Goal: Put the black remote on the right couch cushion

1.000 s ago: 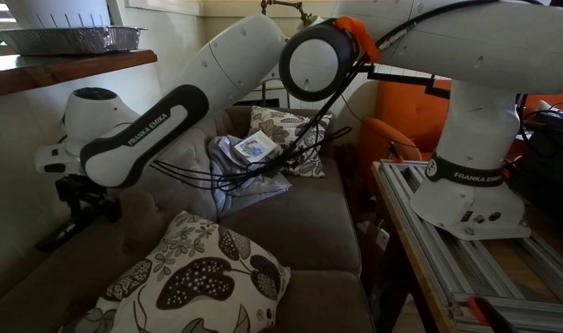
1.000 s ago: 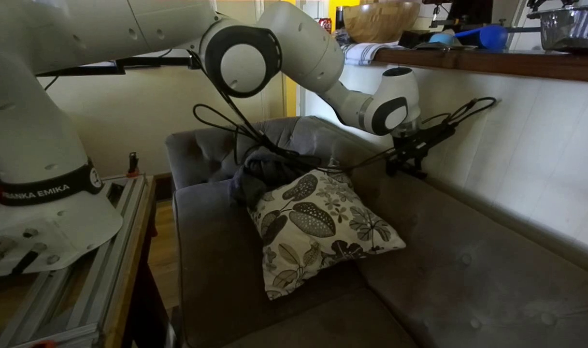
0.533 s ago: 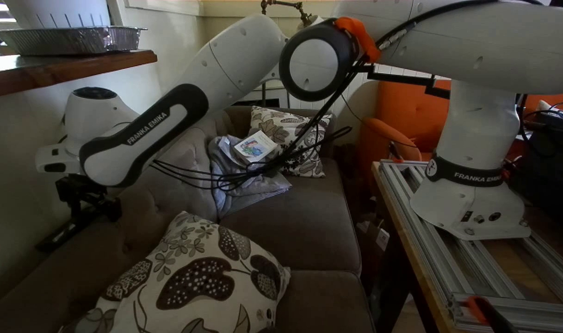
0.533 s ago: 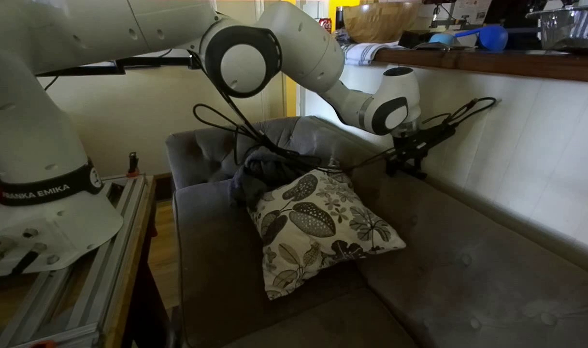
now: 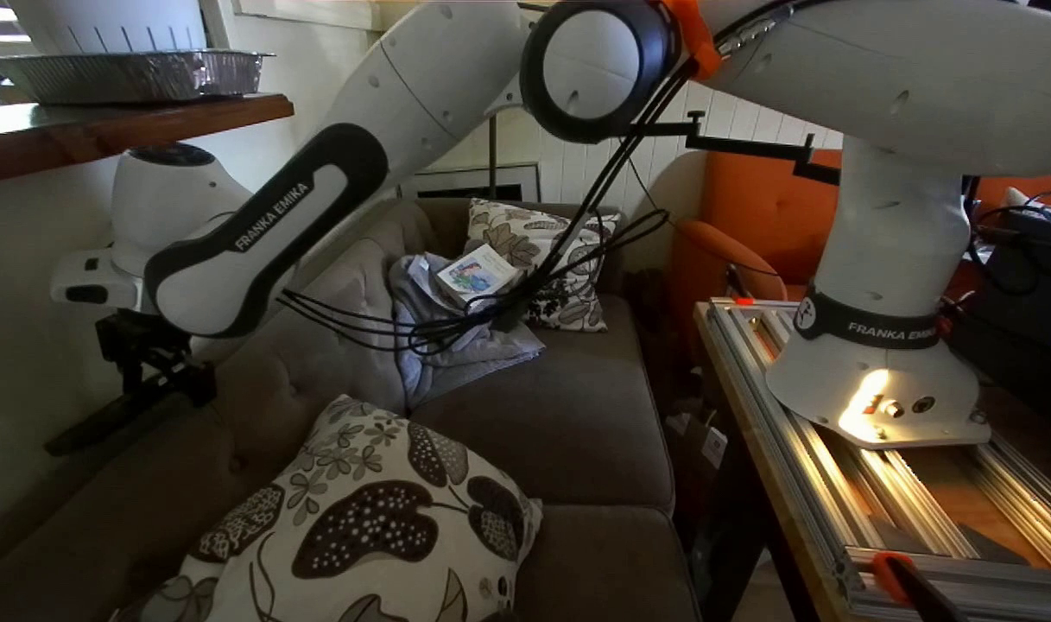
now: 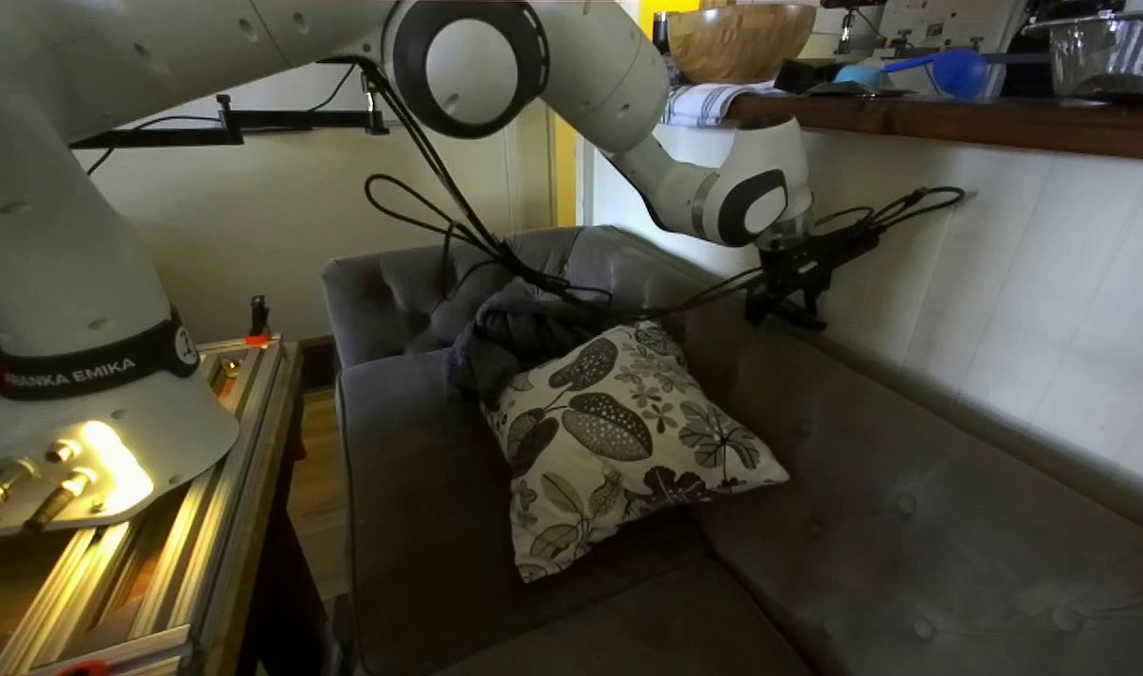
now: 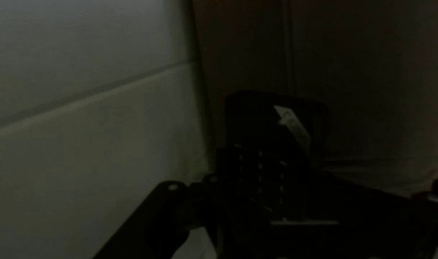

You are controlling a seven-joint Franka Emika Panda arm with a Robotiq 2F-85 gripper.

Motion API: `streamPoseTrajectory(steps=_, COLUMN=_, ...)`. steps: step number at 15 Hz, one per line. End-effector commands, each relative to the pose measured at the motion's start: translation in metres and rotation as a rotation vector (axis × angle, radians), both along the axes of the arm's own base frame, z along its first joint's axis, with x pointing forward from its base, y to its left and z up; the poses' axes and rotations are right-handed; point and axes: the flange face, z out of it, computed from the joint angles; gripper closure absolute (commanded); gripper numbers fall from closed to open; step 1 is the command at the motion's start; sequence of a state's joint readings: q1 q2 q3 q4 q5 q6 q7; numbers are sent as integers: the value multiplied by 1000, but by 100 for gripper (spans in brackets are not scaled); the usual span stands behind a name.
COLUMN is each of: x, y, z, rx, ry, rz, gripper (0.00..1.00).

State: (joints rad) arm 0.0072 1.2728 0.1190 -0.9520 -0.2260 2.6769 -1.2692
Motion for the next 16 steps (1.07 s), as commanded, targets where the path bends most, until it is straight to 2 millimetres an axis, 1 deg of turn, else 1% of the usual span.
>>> streamPoseTrajectory(steps=1, x=-22, y=-6, z=24, rx=-20, ry=23, rz=-101, gripper=68)
streamPoseTrajectory(steps=4, x=-40, y=-16, z=24, rx=-40, ry=76, rz=-254, gripper=68)
streamPoseTrajectory(steps=10, x=-86, y=-31, z=22, rx=21, ry=18, rz=-627, gripper=68)
streamPoseTrajectory(steps=14, x=-127, y=-39, z=19, rx=35, ry=-6, rz=-868, gripper=68)
streamPoseTrajectory(steps=16, x=-155, y=-41, z=6, rx=39, ry=24, rz=-979, gripper=68)
